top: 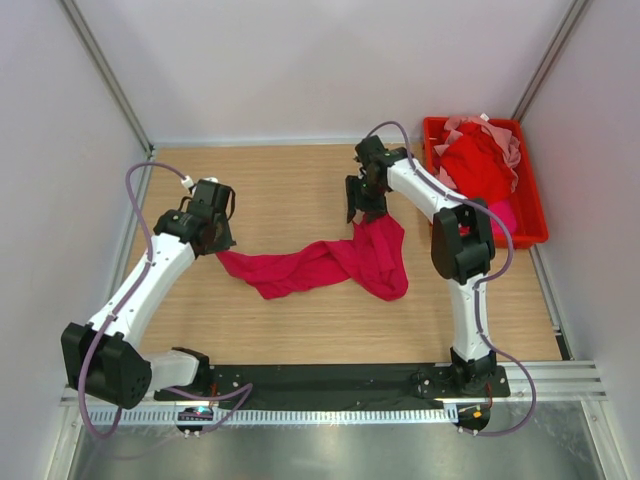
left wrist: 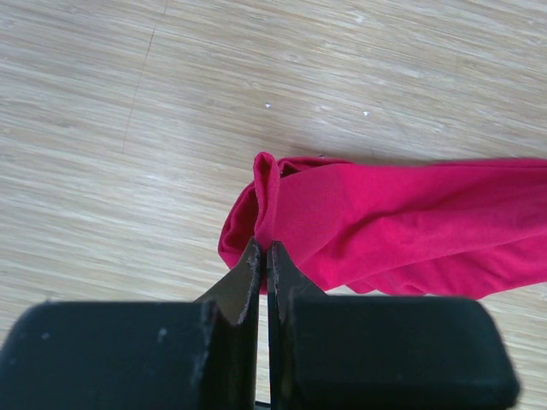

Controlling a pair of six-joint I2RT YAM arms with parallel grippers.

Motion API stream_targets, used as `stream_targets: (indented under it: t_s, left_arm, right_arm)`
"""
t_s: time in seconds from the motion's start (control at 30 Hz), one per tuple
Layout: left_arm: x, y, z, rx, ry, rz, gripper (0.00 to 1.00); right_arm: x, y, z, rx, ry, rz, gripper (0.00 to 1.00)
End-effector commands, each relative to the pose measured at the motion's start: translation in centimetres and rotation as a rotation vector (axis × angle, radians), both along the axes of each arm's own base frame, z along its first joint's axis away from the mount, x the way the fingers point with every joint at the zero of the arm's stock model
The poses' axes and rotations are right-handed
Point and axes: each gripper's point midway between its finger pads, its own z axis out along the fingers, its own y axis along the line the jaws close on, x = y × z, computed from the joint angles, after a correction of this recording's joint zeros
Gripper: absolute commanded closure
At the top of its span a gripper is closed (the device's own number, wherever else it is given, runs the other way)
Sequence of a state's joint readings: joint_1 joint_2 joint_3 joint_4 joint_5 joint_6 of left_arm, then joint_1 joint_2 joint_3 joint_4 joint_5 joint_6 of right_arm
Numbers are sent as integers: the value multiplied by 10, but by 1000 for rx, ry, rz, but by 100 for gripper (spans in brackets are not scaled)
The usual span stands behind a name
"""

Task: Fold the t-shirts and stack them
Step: Flatten the tshirt out

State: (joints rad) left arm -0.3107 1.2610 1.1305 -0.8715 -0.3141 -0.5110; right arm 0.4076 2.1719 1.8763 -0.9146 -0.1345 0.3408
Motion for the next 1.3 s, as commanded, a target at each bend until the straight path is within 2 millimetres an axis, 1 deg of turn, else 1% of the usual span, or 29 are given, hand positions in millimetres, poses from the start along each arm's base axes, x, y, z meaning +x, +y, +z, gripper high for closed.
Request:
stream_targets:
  t_s: [0.0, 0.13, 0.2, 0.3, 0.4, 0.47, 0.53, 0.57, 0.63, 0.67, 0.7, 0.73, 0.77, 0.8, 0.83, 0.87, 0.9, 0.93, 0.97, 1.0, 1.03, 1.1, 1.13, 1.17, 1.2, 1.23, 1.27]
  left_arm:
    - [7, 2, 9, 3, -48, -9, 100]
    - [8, 1, 10, 7, -53, -16, 100]
    - [10, 1, 11, 10, -54, -21, 100]
    - [10, 1, 11, 12, -53, -26, 100]
    - [10, 1, 10, 12, -53, -31, 100]
    - [10, 1, 10, 13, -54, -30, 100]
    - [10, 2, 11, 15, -57, -33, 100]
    - [10, 2, 12, 18, -60, -33, 100]
    - [10, 3, 14, 21, -65, -32, 100]
    - [11, 5, 16, 23, -72, -25, 100]
    - [11, 8, 17, 27, -73, -15, 100]
    - [12, 10, 20, 31, -81, -6, 100]
    - [15, 13, 29, 35, -99, 7, 100]
    - [16, 21, 34, 47, -105, 35, 100]
    - [18, 25, 40, 48, -120, 50, 100]
    - [23, 27, 55, 43, -156, 62, 100]
    - [24, 32, 61, 52, -168, 80, 100]
    - [25, 33, 67, 52, -182, 84, 100]
    - [26, 33, 73, 52, -195, 83, 100]
    - [28, 34, 80, 48, -214, 85, 100]
    - [28, 32, 86, 34, -236, 82, 100]
    - [28, 28, 91, 12, -255, 70, 100]
    - [24, 26, 96, -10, -272, 63, 100]
    - [22, 25, 95, -22, -269, 64, 100]
    - [18, 24, 92, -35, -263, 66, 100]
    - [15, 21, 90, -55, -261, 62, 100]
    - [10, 13, 89, -108, -265, 49, 100]
  right_arm:
    - [8, -1, 9, -32, -42, 23, 41]
    - [9, 0, 1, -47, -36, 25, 44]
    - [8, 5, -2, -49, -36, 39, 46]
    - [10, 11, -1, -49, -43, 49, 47]
    - [11, 15, -3, -52, -43, 56, 51]
    - [11, 18, -5, -62, -43, 66, 57]
    - [11, 18, -4, -68, -43, 66, 64]
    - [11, 17, -3, -73, -46, 64, 72]
    - [14, 17, 2, -74, -62, 59, 82]
    - [14, 16, 4, -79, -64, 55, 92]
    - [17, 15, 10, -84, -74, 47, 97]
    - [22, 18, 21, -74, -99, 43, 99]
    - [22, 18, 28, -73, -101, 41, 99]
    - [25, 19, 39, -60, -115, 28, 99]
    - [32, 23, 63, -36, -167, 18, 99]
    - [32, 23, 76, -26, -187, 6, 99]
    - [35, 22, 91, -13, -218, -8, 99]
    - [38, 21, 123, 15, -286, -26, 99]
    - [39, 21, 138, 33, -318, -33, 99]
    - [45, 14, 155, 30, -373, -65, 99]
    - [46, 10, 182, 59, -432, -85, 99]
    - [53, -4, 212, 68, -511, -137, 99]
    - [56, -9, 231, 79, -559, -153, 99]
    - [58, -17, 256, 91, -628, -182, 99]
    - [60, -22, 270, 104, -667, -198, 99]
    - [63, -33, 285, 116, -708, -231, 99]
    - [63, -38, 313, 156, -786, -256, 99]
